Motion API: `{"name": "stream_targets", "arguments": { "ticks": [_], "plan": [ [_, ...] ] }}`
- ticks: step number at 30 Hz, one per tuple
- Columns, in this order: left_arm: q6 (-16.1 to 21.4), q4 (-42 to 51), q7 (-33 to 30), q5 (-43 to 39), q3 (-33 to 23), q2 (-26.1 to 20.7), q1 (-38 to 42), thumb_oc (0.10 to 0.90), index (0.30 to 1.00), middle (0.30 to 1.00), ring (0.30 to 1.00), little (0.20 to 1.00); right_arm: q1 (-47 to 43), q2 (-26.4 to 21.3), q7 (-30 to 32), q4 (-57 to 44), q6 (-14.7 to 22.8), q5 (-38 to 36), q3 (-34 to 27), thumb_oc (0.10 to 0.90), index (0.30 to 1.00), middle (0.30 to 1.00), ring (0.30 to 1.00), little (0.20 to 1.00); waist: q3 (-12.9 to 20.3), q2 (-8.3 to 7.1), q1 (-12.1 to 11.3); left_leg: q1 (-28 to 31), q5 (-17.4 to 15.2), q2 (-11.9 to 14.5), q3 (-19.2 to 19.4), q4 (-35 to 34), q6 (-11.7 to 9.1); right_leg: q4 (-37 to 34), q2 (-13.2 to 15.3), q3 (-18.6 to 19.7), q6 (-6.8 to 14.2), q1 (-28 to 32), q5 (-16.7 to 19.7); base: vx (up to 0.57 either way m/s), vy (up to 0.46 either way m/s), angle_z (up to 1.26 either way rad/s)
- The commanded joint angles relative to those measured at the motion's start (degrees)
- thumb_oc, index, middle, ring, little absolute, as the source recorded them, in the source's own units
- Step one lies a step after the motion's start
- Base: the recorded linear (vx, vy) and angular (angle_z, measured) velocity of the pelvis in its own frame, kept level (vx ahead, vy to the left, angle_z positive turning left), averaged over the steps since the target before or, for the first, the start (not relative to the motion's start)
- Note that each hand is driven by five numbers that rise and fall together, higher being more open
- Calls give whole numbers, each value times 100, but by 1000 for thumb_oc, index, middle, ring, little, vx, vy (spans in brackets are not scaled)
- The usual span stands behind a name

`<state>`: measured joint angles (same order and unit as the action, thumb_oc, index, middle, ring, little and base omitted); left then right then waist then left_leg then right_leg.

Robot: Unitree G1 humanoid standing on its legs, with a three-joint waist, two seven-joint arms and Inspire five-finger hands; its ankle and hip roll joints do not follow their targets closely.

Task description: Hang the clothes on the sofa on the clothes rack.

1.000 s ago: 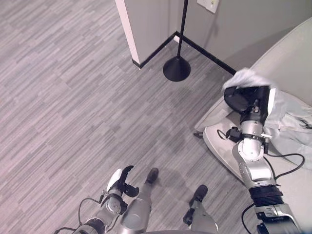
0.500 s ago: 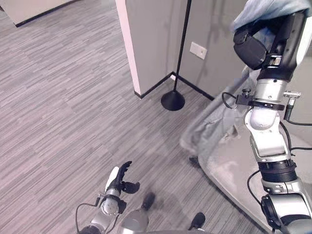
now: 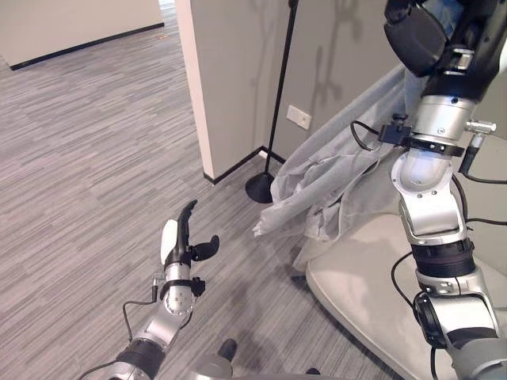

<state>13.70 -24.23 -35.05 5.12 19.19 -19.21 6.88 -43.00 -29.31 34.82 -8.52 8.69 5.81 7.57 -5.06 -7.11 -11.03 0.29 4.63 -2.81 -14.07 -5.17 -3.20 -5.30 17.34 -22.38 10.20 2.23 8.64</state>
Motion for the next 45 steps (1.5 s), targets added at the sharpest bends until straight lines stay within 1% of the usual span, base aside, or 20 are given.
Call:
{"name": "stream_targets", "arguments": {
  "ticks": [1,4,7,9,13,14,15,16,18,19,22,27,28,29,30,31,32,38,43,45],
  "plan": [
    [617,312,-222,356,174,-225,474,800,900,900,900,900,-866,-48,171,-282,490,-56,50,400,300,300,300,300,791,-252,-54,200,-834,-43,197,17,296,91,518,52,419,369,-97,-7,-3,-6],
    [700,315,213,-146,727,99,854,800,900,900,900,900,-1218,208,88,-308,500,-138,274,400,300,300,300,300,795,-269,42,273,-851,-37,240,17,308,122,513,146,398,358,-82,-7,-5,-11],
    [700,171,485,-386,1142,319,1038,800,900,900,900,900,-1449,351,77,-248,508,-190,398,400,300,300,300,300,794,-284,97,303,-867,-46,262,17,316,122,510,183,391,362,-68,-1,4,-7],
    [673,-38,611,-490,1450,503,1231,800,900,900,900,900,-1585,566,96,-230,540,-287,485,400,300,300,300,300,790,-298,160,331,-875,-53,285,17,323,127,507,223,385,359,-62,0,2,-2],
    [597,-533,527,-473,1712,784,1602,800,900,900,900,900,-1651,810,90,-271,634,-524,623,400,300,300,300,300,770,-321,264,364,-879,-55,325,17,327,151,513,283,378,340,-57,-2,0,-5],
    [510,-844,367,-422,1787,944,1868,800,900,900,900,900,-1592,996,39,-370,767,-817,748,400,300,300,300,300,775,-342,368,387,-883,-63,355,17,326,159,508,336,373,326,-44,-3,7,-17],
    [472,-1027,257,-374,1781,1045,2032,800,900,900,900,900,-1552,1068,-10,-447,826,-985,828,400,300,300,300,300,775,-339,422,395,-886,-67,378,17,326,169,513,369,373,300,-39,1,13,-23],
    [327,-1309,-127,-169,1703,1107,2311,800,900,900,900,900,-1396,1236,-129,-637,1018,-1407,995,400,300,300,300,300,774,-351,528,416,-888,-61,425,17,321,180,514,427,370,270,-19,4,10,-22],
    [337,-1343,-156,-145,1695,1134,2325,800,900,900,900,900,-1393,1231,-147,-646,1020,-1426,1000,400,300,300,300,300,774,-340,529,413,-889,-60,430,17,321,186,514,435,370,260,-20,1,12,-14],
    [155,-1641,-654,132,1542,1175,2624,800,900,900,900,900,-1126,1304,-353,-1004,1265,-1876,1232,400,300,300,300,300,784,-322,670,434,-887,-54,502,17,308,205,495,517,372,207,-4,-1,19,-11],
    [-63,-1931,-1179,500,1327,1098,2843,800,900,900,900,900,-655,1362,-796,-1444,1702,-2828,1516,400,300,300,300,300,789,-306,852,465,-892,-33,617,17,292,223,472,651,374,126,20,-3,18,-13],
    [-262,-2573,-1580,578,1027,1104,3215,800,900,900,900,900,-242,1358,-1412,-2040,2096,-3880,2039,400,300,300,300,300,842,-312,1121,534,-900,22,804,17,251,244,436,850,371,51,31,5,-4,-21],
    [-258,-2582,-1581,578,1022,1109,3223,800,900,900,900,900,-244,1354,-1421,-2038,2099,-3890,2040,400,300,300,300,300,840,-307,1119,534,-901,23,807,17,250,246,435,854,371,48,30,-2,-9,-18],
    [-115,-2713,-1531,342,959,1205,3373,800,900,900,900,900,-265,1286,-1465,-2133,2177,-3954,2151,400,300,300,300,300,842,-303,1219,548,-901,46,865,17,232,257,422,908,372,14,31,-4,-9,-18],
    [-79,-2738,-1500,234,943,1259,3422,800,900,900,900,900,-275,1294,-1462,-2160,2170,-3957,2184,400,300,300,300,300,851,-306,1249,552,-902,56,880,17,226,253,418,929,370,9,35,-4,-10,-14],
    [-40,-2778,-1465,154,941,1313,3478,536,505,505,505,505,-302,1292,-1457,-2176,2182,-3936,2220,400,300,300,300,300,867,-298,1276,547,-904,67,897,17,221,251,410,948,370,-2,33,6,-6,-5],
    [-32,-2770,-1412,98,977,1363,3524,400,300,300,300,300,-334,1306,-1457,-2156,2158,-3950,2261,400,300,300,300,300,882,-300,1309,552,-906,79,915,17,216,250,402,964,369,-6,30,8,-6,-3],
    [-65,-2925,-1533,-174,873,1406,3587,400,300,300,300,300,-422,1286,-1425,-2056,2225,-4184,2428,400,300,300,300,300,895,-301,1393,561,-903,108,1007,17,215,237,358,1082,358,-52,50,-3,-3,-12],
    [-84,-3024,-1806,-249,610,1229,3585,400,300,300,300,300,-392,1154,-1470,-2075,2309,-4348,2422,400,300,300,300,300,921,-298,1412,565,-902,105,1039,17,221,215,339,1133,359,-75,57,-8,7,-12],
    [-123,-2911,-2005,-146,446,969,3597,400,300,300,300,300,-357,1048,-1480,-2102,2349,-4371,2359,400,300,300,300,300,934,-288,1393,564,-899,100,1055,17,226,212,344,1132,374,-79,53,-12,20,-6]
  ]
}}
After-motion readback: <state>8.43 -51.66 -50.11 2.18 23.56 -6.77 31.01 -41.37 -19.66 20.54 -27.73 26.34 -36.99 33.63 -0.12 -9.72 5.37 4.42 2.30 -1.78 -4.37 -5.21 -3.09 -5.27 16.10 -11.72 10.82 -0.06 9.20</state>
